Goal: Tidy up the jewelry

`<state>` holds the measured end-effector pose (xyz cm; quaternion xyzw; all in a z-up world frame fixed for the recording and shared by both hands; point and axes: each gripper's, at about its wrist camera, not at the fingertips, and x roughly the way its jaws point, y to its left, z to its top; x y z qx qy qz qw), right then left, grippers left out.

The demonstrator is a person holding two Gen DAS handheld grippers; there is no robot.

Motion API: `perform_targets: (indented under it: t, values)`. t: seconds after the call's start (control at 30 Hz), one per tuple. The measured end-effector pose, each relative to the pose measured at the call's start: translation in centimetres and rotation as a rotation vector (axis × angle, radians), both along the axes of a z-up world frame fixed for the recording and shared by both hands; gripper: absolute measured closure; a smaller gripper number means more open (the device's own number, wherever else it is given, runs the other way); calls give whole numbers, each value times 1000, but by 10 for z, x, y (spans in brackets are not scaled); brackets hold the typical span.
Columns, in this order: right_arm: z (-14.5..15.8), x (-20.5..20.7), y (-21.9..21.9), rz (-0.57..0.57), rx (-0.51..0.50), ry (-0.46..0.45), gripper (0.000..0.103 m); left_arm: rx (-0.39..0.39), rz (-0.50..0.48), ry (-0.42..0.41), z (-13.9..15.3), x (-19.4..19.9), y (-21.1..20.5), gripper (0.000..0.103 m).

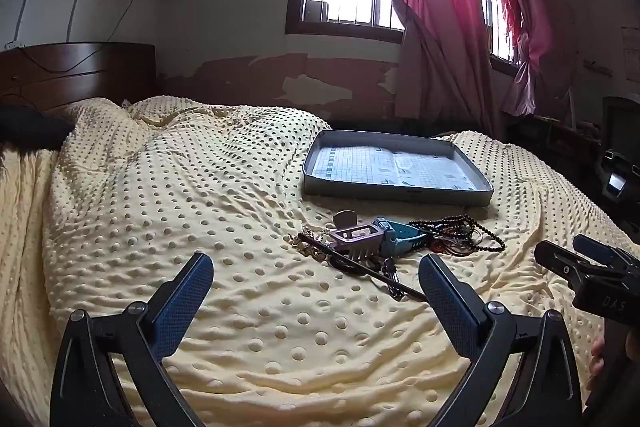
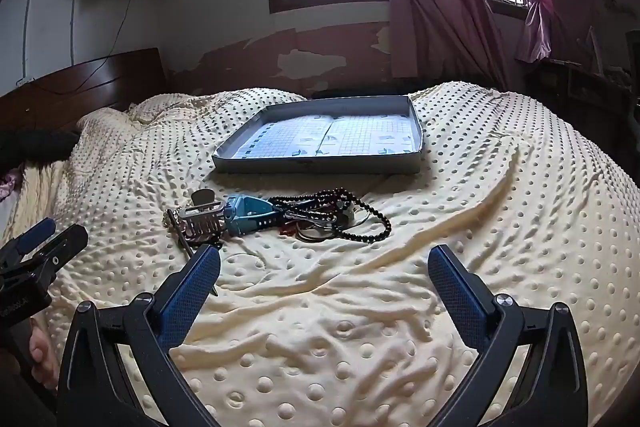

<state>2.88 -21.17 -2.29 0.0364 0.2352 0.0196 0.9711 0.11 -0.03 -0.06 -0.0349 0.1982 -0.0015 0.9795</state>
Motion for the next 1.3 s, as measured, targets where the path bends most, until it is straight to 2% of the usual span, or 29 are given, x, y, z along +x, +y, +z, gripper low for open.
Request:
perform_targets:
  t: [1.3]
  values:
    - [0,1,-4,-5,13,6,1,0,0,1,0,0,0,0]
